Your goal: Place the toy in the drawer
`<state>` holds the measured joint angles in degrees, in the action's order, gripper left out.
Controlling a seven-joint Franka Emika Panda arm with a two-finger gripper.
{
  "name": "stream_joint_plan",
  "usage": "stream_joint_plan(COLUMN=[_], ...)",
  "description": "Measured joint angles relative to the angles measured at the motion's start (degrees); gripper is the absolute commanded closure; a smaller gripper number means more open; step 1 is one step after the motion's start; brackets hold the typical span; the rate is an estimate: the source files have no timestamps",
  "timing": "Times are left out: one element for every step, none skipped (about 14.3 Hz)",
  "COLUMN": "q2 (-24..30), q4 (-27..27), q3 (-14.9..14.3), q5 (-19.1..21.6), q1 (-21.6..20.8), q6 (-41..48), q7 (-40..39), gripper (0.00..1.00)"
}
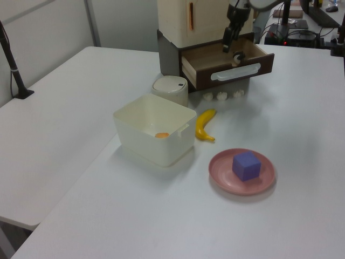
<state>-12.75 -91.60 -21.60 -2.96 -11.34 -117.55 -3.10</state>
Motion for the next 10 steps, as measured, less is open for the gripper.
stream_joint_plan(q2=[0.80, 1.60, 1.85, 1.98, 2.15, 2.34, 2.72, 3.21, 3.76, 4.49], q4=[0.11, 0.24, 0.27, 0.42, 0.98, 1.38, 1.71, 1.93, 2.12, 2.18], q3=[0.86, 2.32, 3.34, 4.67, 7.41, 9.69, 12.46, 14.75, 16.30, 17.35], q5=[0.34, 0.50, 0.50, 0.50, 0.50, 0.50, 0.51, 0.52, 0.53, 0.54], q1=[0.07, 0.13, 0.37, 1.17, 3.67, 6.01, 8.79, 10.99, 12.38, 13.13], q6=[2.39, 5.17, 5.96, 6.44, 7.29, 8.07, 9.07, 10.12, 11.44, 13.00], q7=[1.94, 5.50, 7.61, 9.43, 10.81, 10.98, 10.98, 10.98, 10.98, 10.98], gripper=[0.00, 0.00, 0.00, 0.00, 0.00, 0.00, 0.00, 0.00, 0.00, 0.00])
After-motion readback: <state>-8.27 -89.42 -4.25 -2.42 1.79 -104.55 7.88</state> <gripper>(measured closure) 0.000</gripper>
